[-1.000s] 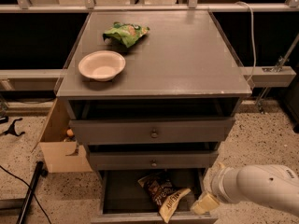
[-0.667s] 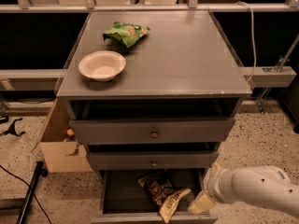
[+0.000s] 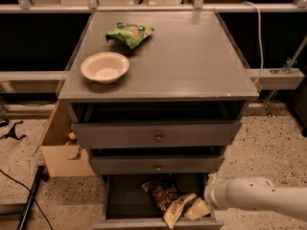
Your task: Pick brown chip bag from bottom drawer and place on counter
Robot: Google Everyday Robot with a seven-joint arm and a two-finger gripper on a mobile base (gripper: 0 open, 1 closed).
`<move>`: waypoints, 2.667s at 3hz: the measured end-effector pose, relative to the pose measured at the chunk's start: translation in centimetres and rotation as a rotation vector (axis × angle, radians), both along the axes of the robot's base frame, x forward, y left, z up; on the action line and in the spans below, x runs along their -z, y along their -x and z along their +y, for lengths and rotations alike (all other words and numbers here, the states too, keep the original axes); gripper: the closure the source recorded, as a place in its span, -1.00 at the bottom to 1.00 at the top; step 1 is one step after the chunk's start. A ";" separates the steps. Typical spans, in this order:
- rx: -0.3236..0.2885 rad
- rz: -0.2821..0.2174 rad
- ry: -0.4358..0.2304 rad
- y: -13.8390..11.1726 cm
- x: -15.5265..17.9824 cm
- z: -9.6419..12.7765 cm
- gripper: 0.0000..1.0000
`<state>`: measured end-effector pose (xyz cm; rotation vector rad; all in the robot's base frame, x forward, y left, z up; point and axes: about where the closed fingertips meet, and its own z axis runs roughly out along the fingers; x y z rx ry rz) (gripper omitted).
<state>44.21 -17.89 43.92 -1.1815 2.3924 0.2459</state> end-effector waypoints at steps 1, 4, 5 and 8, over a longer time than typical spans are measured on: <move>0.015 0.000 -0.063 -0.6 3.2 -0.2 -1.00; 0.014 0.034 -0.316 -1.9 10.5 -2.7 -1.00; -0.018 0.041 -0.305 -1.2 12.4 -1.2 -1.00; -0.072 0.035 -0.317 -1.3 17.1 2.6 -1.00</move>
Offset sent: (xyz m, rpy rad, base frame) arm 0.0201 -0.0428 -0.1057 0.3526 -0.0116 -0.0803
